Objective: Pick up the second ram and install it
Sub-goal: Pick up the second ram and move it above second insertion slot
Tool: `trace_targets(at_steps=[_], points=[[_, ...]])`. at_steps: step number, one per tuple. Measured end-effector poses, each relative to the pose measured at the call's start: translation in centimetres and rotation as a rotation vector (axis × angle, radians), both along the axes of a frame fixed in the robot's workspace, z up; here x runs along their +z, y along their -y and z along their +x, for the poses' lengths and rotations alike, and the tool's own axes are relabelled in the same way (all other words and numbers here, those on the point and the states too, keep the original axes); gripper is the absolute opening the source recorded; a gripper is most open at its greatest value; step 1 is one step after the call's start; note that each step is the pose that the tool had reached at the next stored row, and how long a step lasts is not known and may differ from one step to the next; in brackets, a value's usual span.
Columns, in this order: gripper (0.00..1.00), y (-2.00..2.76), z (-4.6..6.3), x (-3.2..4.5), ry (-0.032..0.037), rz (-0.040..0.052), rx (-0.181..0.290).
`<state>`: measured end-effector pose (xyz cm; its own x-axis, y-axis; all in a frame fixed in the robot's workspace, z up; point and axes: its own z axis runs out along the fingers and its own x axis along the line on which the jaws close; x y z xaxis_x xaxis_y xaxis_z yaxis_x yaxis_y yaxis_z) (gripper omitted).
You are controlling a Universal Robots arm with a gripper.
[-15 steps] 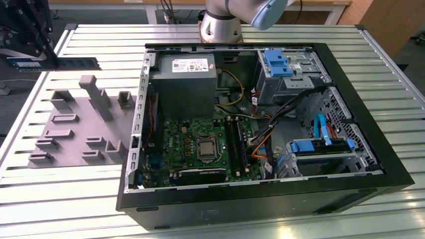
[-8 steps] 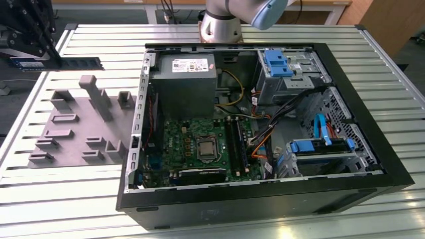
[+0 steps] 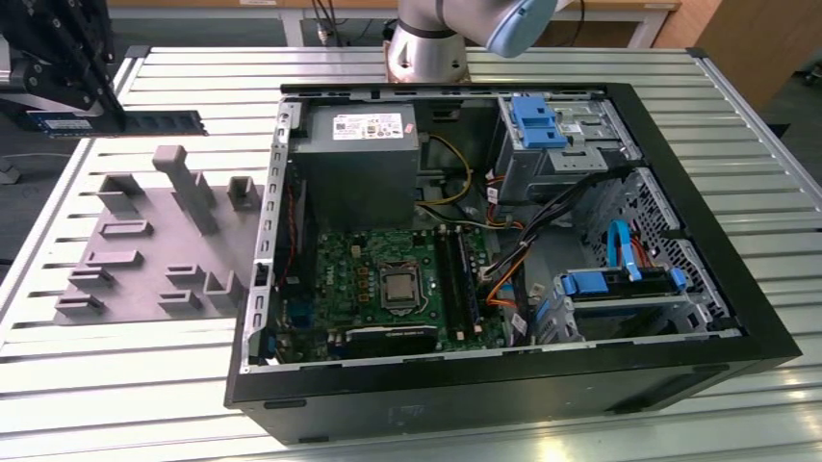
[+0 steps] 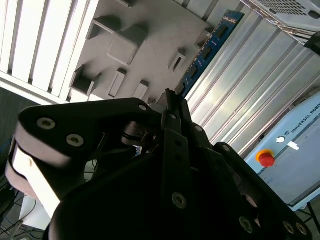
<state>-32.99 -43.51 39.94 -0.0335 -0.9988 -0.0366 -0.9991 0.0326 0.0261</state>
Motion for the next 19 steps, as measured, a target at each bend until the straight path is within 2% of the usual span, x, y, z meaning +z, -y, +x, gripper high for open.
trace_targets(at_steps=[14,15,19], points=[[0.14,0.0,0.8,0.01,-0.0001,0.0,0.0],[0.14,0.0,1.8,0.0,0.0,0.0,0.0],[0.14,0.0,2.1,0.0,-0.0001,0.0,0.0]])
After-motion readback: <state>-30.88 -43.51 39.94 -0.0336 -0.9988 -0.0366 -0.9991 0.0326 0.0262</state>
